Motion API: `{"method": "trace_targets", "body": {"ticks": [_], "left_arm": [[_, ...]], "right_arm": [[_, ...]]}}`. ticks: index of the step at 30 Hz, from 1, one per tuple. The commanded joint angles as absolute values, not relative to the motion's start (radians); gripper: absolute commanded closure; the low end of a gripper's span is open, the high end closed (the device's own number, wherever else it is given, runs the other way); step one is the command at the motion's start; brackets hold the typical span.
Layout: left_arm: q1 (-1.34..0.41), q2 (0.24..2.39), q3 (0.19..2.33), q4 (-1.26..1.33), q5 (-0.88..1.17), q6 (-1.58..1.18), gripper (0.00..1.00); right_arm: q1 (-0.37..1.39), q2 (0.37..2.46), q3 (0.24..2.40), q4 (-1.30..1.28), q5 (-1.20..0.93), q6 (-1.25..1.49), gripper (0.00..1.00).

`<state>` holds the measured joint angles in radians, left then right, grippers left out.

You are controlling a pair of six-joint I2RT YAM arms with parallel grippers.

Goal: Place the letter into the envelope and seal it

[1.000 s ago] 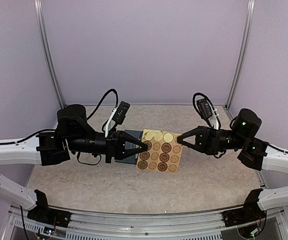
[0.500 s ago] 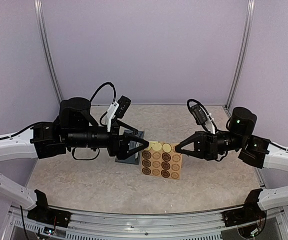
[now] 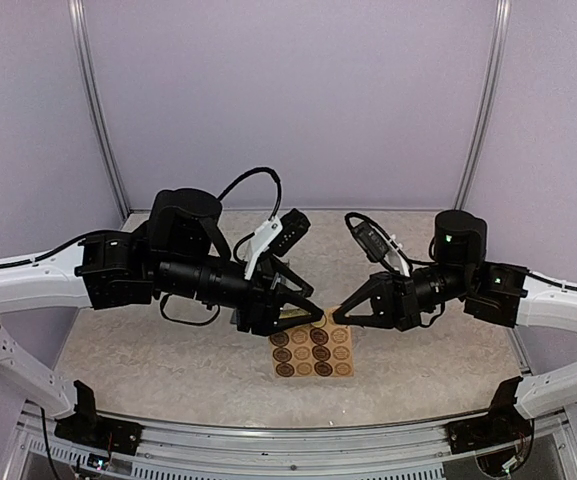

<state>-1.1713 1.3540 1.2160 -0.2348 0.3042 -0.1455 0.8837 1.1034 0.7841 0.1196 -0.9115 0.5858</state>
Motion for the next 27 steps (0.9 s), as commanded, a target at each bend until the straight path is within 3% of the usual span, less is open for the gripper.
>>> {"method": "trace_targets", "body": {"ticks": [1,9,27], "left_arm": [[-1.185,1.358,1.212,-0.234,0.400,-0.148,0.49],[-1.186,1.371,1.185,-0.207,0.425,-0.164,0.72],[-1.187,1.397,1.174,-0.158,0.443,-0.177,1.00]], "right_arm": [[0.897,1.113,0.818,0.129,-0.950,0.571,1.00],[0.896,1.123,0.822,0.147,-0.968,0.579,1.00],[0.897,1.117,0.804,0.184,-0.997,0.603,1.00]]}}
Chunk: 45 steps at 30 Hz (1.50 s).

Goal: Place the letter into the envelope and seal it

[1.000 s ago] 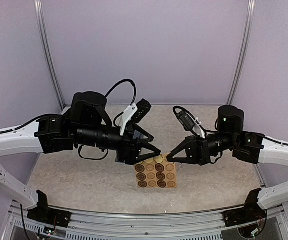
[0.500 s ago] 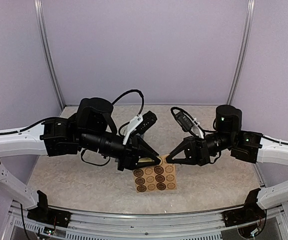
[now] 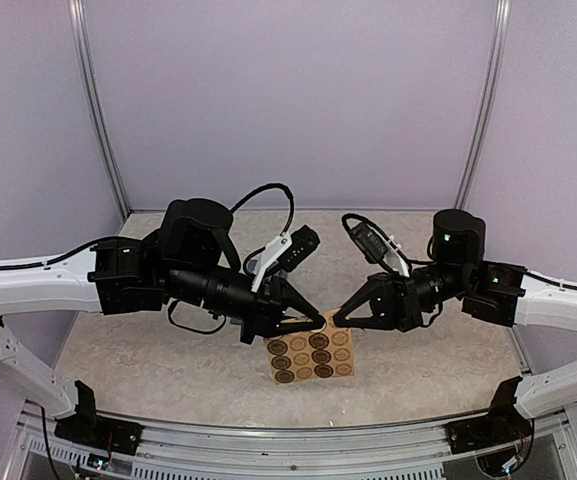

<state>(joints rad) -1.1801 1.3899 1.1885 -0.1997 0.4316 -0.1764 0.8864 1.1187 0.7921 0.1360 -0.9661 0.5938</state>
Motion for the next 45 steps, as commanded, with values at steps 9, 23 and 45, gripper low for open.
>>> {"method": "trace_targets", "body": {"ticks": [9,23,45], "left_arm": [[-1.186,1.401,1.167,-0.139,0.424,-0.179,1.00],[-1.187,1.402,1.173,-0.127,0.411,-0.175,1.00],[-1.187,1.314,1.080,-0.049,0.488,-0.262,1.00]], "right_arm": [[0.902,1.112,0.787,0.235,-1.045,0.631,1.00],[0.919,1.121,0.759,0.285,-1.066,0.666,1.00],[0.914,1.019,0.780,0.080,-0.796,0.581,0.60]]}}
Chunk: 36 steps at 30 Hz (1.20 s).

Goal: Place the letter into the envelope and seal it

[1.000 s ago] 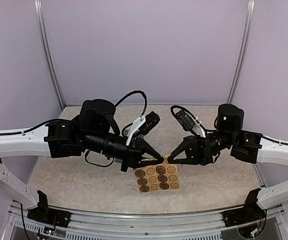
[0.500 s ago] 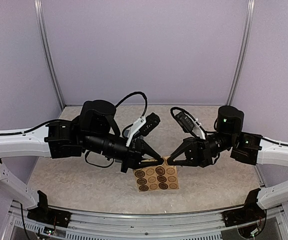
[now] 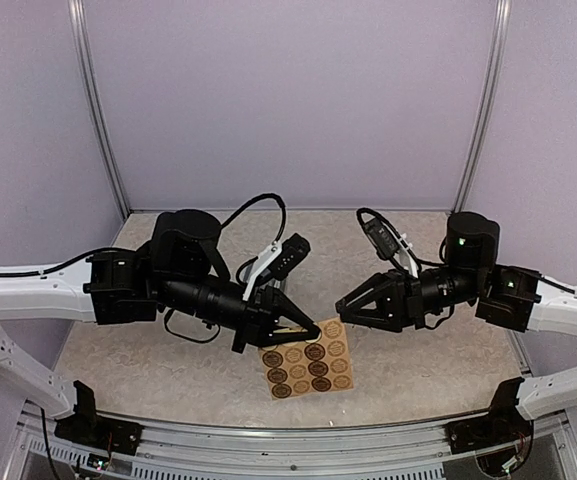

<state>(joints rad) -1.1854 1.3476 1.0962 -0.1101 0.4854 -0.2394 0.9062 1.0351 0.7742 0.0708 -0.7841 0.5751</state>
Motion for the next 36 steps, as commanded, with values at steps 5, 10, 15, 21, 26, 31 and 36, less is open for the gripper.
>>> {"method": "trace_targets", "body": {"ticks": [5,10,15,21,26,31,36], "left_arm": [[-1.186,1.315,1.075,-0.034,0.456,-0.279,1.00],[-1.186,1.317,1.081,-0.035,0.445,-0.282,1.00],[-1.186,1.316,1.086,-0.036,0.439,-0.282,1.00],[-1.184,1.310,1.085,-0.044,0.431,-0.279,1.00],[-1.183,1.312,1.086,-0.047,0.413,-0.284,0.98],[-1.173,1.276,1.039,-0.018,0.348,-0.313,0.44],[-1.167,1.212,0.949,0.027,0.333,-0.370,0.34]], "right_arm": [[0.943,1.034,0.763,0.133,-0.844,0.594,0.40],[0.983,1.063,0.770,0.144,-0.851,0.587,0.42],[1.006,1.116,0.788,0.122,-0.861,0.565,0.56],[1.008,1.126,0.787,0.112,-0.852,0.555,0.86],[1.008,1.121,0.784,0.111,-0.828,0.553,1.00],[1.008,1.085,0.771,0.105,-0.739,0.555,1.00],[1.008,1.044,0.762,0.109,-0.683,0.564,1.00]]}}
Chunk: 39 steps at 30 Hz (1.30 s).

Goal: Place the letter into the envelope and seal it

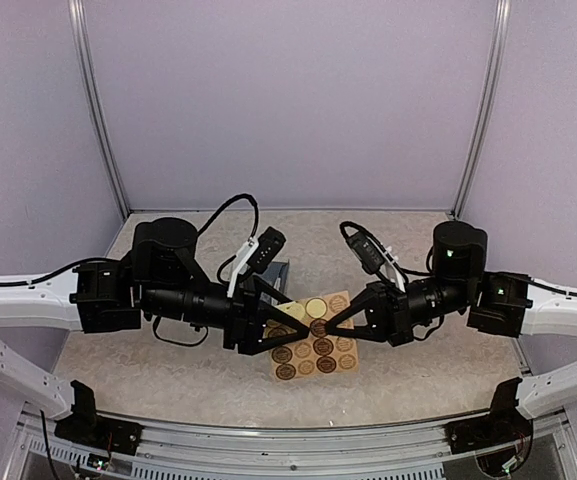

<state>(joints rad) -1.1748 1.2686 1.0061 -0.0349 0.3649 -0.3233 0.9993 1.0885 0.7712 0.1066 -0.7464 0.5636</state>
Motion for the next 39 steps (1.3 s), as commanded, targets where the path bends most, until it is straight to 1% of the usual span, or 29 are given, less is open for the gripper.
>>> {"method": "trace_targets", "body": {"ticks": [1,5,7,12,14,16,18,19,21,22,25,26,27,29,32,34,36,39], "left_arm": [[-1.168,1.202,0.931,0.032,0.332,-0.381,0.35],[-1.168,1.140,0.864,0.054,0.323,-0.420,0.52],[-1.167,1.106,0.831,0.068,0.314,-0.434,0.64],[-1.167,1.055,0.807,0.081,0.306,-0.446,0.84],[-1.170,1.057,0.809,0.082,0.315,-0.445,0.89],[-1.171,1.066,0.812,0.086,0.322,-0.445,0.91],[-1.170,1.074,0.814,0.098,0.334,-0.443,0.98],[-1.172,1.077,0.816,0.103,0.340,-0.442,1.00],[-1.173,1.085,0.817,0.114,0.351,-0.439,1.00],[-1.173,1.087,0.815,0.121,0.356,-0.439,1.00],[-1.177,1.090,0.813,0.150,0.377,-0.439,1.00],[-1.178,1.093,0.813,0.159,0.385,-0.439,1.00],[-1.178,1.096,0.813,0.167,0.394,-0.439,1.00],[-1.178,1.099,0.816,0.180,0.401,-0.440,1.00],[-1.178,1.106,0.820,0.184,0.409,-0.438,1.00],[-1.179,1.112,0.824,0.186,0.412,-0.435,1.00],[-1.179,1.119,0.828,0.182,0.410,-0.430,1.00],[-1.179,1.126,0.833,0.178,0.390,-0.425,1.00]], "right_arm": [[1.008,1.040,0.762,0.108,-0.678,0.564,1.00],[1.007,1.041,0.762,0.107,-0.668,0.566,1.00],[1.007,1.046,0.762,0.110,-0.666,0.567,1.00],[1.007,1.057,0.764,0.123,-0.668,0.573,1.00],[1.007,1.064,0.766,0.133,-0.678,0.577,1.00],[1.007,1.071,0.768,0.135,-0.684,0.578,1.00],[1.007,1.077,0.770,0.136,-0.688,0.578,1.00],[1.007,1.078,0.768,0.139,-0.691,0.580,1.00],[1.008,1.081,0.768,0.147,-0.694,0.582,0.99],[1.008,1.083,0.766,0.156,-0.697,0.585,0.94],[1.006,1.090,0.755,0.201,-0.713,0.598,0.66],[1.008,1.095,0.754,0.209,-0.717,0.600,0.58],[1.007,1.101,0.753,0.212,-0.715,0.600,0.51],[1.008,1.114,0.753,0.213,-0.710,0.599,0.43],[1.008,1.131,0.746,0.253,-0.739,0.614,0.36],[1.008,1.141,0.737,0.315,-0.763,0.636,0.35],[1.008,1.151,0.733,0.354,-0.780,0.653,0.35],[1.008,1.161,0.733,0.387,-0.797,0.665,0.40]]}}
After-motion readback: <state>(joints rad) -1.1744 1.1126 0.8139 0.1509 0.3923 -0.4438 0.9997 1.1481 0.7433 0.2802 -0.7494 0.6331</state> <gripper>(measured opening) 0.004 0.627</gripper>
